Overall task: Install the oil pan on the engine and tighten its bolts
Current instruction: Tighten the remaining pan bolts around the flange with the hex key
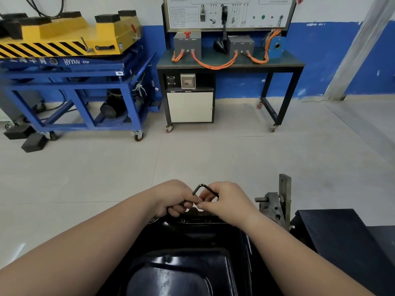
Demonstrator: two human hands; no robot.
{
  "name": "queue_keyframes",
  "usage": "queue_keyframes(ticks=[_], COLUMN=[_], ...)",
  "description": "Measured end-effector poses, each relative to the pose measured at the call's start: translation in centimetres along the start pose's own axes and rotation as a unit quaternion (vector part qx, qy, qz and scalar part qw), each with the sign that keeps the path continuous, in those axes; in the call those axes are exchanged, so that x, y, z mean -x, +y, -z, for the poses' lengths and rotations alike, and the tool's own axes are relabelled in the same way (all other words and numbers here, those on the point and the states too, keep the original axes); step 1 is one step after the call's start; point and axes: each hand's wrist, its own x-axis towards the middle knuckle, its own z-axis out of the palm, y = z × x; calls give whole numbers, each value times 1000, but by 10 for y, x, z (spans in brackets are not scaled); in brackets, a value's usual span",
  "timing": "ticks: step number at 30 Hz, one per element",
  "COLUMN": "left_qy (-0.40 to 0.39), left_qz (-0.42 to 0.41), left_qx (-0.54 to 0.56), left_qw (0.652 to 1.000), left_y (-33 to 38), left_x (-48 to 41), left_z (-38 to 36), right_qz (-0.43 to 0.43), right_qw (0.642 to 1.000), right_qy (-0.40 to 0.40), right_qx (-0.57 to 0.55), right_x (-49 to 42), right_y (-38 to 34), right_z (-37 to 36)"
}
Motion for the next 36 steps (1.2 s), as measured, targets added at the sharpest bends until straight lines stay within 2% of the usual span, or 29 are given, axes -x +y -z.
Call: queue_keyframes(ticks=[7, 10, 13, 15, 18, 23, 30, 36], left_qy=[-28, -33, 13, 62, 87, 83, 63, 31], left_qz=[-1, -13, -37, -61, -77, -93, -118, -127], left_qx=[11, -23, -118, -181, -238, -262, -285, -325], left_qw=[1000, 999, 992, 980, 964, 957, 949, 937], left_y=[0, -1, 0, -2, -3, -3, -8, -11], left_x=[0, 1, 2, 0, -3, -3, -7, -13], left_z=[2, 1, -4, -4, 1, 4, 2, -2], right_qz=[-21, -44, -73, -88, -103, -112, -121, -129], right_qw=[1000, 999, 995, 990, 985, 982, 982, 984], right_qy=[-1, -7, -60, -107, -140, -138, -93, -104], right_qx=[23, -19, -38, -12, 15, 58, 109, 62], right_x=[-2, -3, -3, -2, -3, -4, -2, 1], right_y=[3, 5, 8, 10, 12, 9, 1, -3], right_z=[-4, 1, 13, 18, 15, 11, 7, 6])
